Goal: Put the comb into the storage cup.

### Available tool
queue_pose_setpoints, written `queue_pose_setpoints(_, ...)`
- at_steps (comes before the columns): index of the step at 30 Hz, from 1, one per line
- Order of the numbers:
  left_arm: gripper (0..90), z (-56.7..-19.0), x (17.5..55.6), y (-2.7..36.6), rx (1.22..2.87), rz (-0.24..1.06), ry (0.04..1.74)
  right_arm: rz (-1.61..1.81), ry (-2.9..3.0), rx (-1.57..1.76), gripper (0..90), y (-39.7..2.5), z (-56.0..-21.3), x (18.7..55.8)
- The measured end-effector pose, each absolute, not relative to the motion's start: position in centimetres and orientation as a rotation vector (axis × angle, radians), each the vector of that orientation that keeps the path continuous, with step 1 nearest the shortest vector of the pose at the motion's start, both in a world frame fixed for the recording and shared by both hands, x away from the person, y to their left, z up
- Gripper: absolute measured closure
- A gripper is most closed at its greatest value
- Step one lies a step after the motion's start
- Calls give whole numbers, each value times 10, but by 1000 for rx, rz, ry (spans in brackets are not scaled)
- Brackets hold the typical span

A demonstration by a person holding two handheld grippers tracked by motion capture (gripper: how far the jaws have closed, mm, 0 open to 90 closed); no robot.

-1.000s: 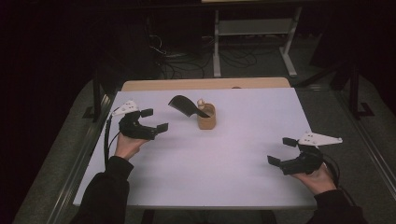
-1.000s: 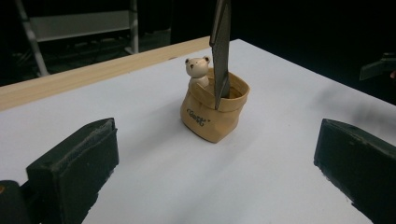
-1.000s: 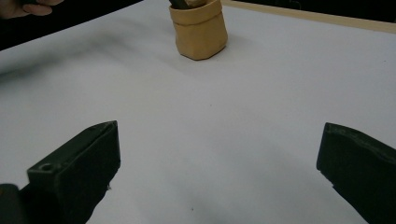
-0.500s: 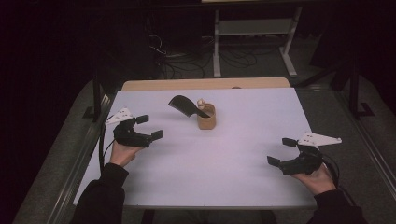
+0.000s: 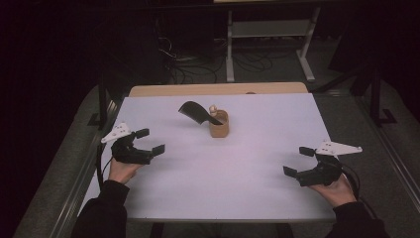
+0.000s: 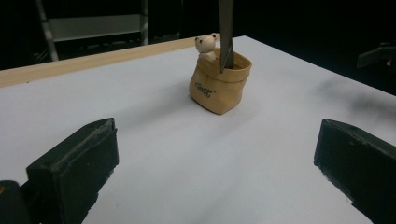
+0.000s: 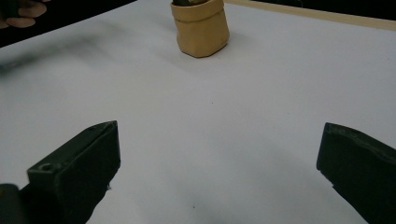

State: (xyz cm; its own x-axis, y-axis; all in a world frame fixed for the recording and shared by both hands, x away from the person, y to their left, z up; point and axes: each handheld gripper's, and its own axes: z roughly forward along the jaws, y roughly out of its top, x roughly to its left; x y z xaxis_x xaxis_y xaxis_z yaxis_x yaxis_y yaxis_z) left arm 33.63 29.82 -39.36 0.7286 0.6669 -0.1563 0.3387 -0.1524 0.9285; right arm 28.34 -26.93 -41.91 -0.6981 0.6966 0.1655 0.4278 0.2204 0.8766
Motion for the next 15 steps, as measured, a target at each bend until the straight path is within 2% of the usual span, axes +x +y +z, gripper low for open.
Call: queue_pose_setpoints(15,0,-407,321,320,1715,386,848,1461,2236,1070,0,-270,-421,284)
